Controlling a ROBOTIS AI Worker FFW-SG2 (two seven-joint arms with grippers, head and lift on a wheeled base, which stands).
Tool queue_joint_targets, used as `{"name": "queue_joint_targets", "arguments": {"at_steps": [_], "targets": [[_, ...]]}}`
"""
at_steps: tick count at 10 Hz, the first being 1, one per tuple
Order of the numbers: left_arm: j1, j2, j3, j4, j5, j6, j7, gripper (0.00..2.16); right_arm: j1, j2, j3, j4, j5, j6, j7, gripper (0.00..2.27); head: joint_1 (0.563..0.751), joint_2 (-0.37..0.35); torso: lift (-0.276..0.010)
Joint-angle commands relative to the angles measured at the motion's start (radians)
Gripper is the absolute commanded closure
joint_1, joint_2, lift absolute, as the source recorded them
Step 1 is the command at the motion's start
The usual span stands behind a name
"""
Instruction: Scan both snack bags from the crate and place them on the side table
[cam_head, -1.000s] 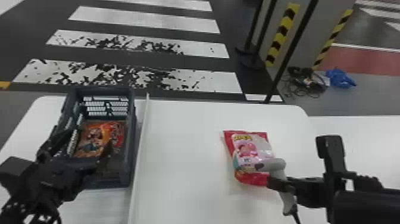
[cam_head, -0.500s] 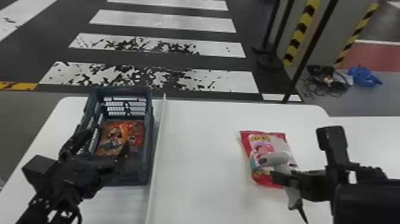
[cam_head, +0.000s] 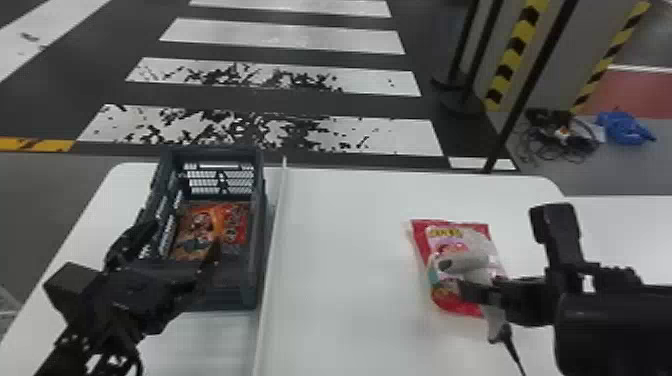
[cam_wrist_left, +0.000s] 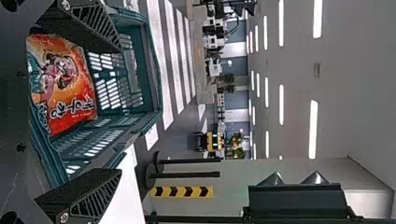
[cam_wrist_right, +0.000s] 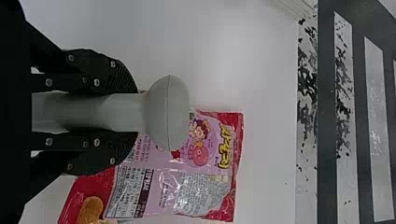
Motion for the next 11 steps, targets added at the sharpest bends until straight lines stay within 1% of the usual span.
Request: {"name": "queue_joint_targets", "arguments": {"at_steps": [1, 5, 9, 10, 11], "targets": [[0.002, 0.001, 0.001, 0.003, 0.002, -0.008, 0.000, 0.08, -0.008, 0.001, -0.006, 0.015, 0.007, -0.003, 0.001, 2.16, 0.695, -0.079, -0.098], [0.002, 0.001, 0.001, 0.006, 0.005, -0.020, -0.001, 0.08, -0.015, 0.001, -0.007, 0.050, 0.007, -0.015, -0.010, 2.16, 0.695, -0.085, -0.098], [-0.002, -0.001, -0.002, 0.010, 0.005, -0.017, -0.001, 0.08, -0.017, 0.001, -0.018, 0.041, 0.007, -0.012, -0.013, 2.16, 0.695, -0.087, -0.098], [-0.001, -0.001, -0.002, 0.010, 0.005, -0.017, -0.001, 0.08, -0.022, 0.001, -0.036, 0.040, 0.007, -0.015, -0.028, 2.16, 0.695, -0.089, -0.098], [-0.001, -0.001, 0.000, 0.010, 0.005, -0.017, -0.001, 0.08, -0.028, 0.001, -0.072, 0.040, 0.004, -0.058, -0.031, 2.16, 0.695, -0.096, -0.098]]}}
